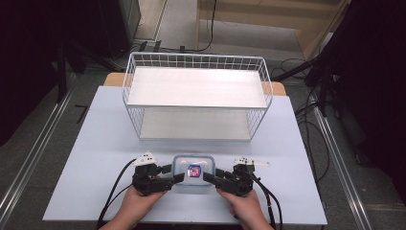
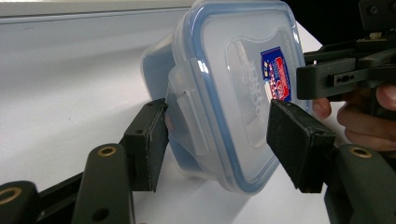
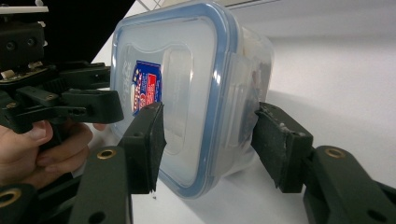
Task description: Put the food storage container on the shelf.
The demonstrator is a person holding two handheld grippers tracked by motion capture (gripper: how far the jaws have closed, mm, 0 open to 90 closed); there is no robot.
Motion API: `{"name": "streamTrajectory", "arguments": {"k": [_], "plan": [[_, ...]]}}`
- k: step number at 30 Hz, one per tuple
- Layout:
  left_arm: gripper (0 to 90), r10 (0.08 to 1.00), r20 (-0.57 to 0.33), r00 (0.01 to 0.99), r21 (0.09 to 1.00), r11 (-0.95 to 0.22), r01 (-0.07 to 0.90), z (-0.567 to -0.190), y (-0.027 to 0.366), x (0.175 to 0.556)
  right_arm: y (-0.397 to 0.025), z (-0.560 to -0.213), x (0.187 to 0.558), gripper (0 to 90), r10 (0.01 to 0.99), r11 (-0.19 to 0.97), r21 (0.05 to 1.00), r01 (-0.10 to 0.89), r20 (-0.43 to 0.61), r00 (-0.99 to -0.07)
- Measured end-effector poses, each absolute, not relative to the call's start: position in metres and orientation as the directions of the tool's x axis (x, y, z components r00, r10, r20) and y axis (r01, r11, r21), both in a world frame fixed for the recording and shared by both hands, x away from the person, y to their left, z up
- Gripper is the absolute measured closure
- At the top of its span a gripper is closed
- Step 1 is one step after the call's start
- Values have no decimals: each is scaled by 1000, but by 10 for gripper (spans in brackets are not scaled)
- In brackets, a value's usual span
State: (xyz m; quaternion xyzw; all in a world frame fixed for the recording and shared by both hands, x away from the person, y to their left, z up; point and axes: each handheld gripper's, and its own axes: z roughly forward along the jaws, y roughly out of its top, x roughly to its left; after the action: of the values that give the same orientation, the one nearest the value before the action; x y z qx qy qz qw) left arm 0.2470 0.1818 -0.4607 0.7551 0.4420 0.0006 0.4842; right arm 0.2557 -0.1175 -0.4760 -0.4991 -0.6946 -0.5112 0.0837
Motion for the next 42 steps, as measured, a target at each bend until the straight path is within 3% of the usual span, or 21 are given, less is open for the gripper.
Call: {"name": "streamTrajectory", "arguments": {"k": [6, 9, 18, 42], "plan": [[305, 654, -475, 588, 695, -131, 707, -470, 179, 248, -118, -477, 256, 454, 605, -20, 630, 776, 626, -493], [377, 664, -456, 593, 713, -125, 689, -467, 181, 247, -119, -477, 255, 463, 607, -21, 629, 777, 625, -490], [434, 670, -430, 606, 731, -135, 669, -466, 181, 245, -121, -475, 254, 504, 611, -31, 649, 760, 614, -499], [453, 682, -338, 649, 821, -124, 558, -457, 180, 235, -121, -464, 246, 503, 621, -29, 745, 666, 536, -572]]}}
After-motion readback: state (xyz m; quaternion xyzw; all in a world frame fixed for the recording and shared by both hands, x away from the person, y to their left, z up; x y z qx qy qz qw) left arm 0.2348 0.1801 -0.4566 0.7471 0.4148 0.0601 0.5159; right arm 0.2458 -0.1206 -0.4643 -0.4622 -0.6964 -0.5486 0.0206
